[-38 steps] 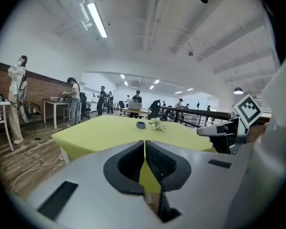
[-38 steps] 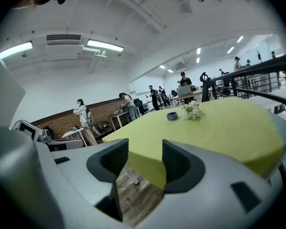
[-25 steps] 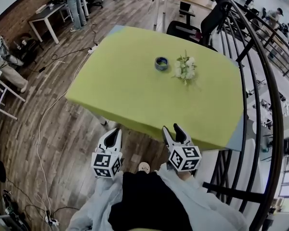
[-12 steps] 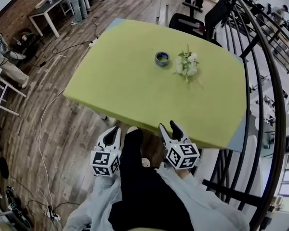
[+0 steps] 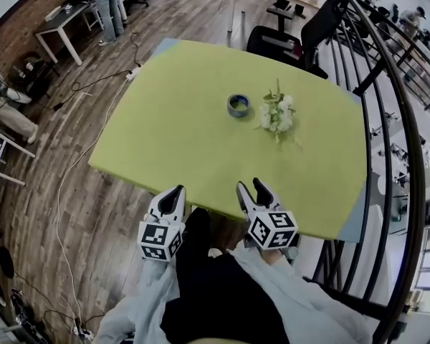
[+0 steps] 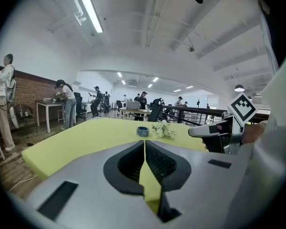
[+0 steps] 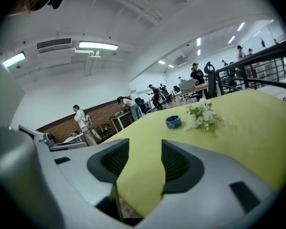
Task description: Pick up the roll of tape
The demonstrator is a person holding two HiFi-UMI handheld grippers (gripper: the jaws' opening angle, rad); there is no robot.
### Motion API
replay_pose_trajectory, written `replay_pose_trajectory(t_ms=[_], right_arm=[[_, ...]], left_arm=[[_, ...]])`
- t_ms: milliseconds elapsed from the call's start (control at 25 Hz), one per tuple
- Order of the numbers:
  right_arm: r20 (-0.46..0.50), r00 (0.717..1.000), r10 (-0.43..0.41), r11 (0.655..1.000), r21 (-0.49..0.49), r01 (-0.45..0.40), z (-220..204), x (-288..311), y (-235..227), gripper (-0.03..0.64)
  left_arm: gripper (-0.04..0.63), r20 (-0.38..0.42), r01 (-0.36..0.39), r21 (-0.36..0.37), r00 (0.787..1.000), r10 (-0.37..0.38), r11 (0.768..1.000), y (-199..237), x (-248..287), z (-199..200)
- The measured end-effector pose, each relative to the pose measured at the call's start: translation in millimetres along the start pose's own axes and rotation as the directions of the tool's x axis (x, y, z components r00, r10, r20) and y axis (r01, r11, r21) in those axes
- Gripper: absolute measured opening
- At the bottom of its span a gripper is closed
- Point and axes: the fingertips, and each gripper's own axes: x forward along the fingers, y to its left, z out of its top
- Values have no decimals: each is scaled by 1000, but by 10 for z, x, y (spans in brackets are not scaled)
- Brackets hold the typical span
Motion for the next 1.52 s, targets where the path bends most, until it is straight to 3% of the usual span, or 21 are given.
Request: replay_pose_trajectory(t_ms=[920,1520], right_arm=[[-53,988,-147,983,102,152,602,1352,-659,206],[-113,945,-306,933,163,321,726,2107,-1117,201]], left_arm=[[23,-116,125,-23,985,-127,992,756,1638,312],[23,-158,172,-71,971,-182,982,1111,2451,273]])
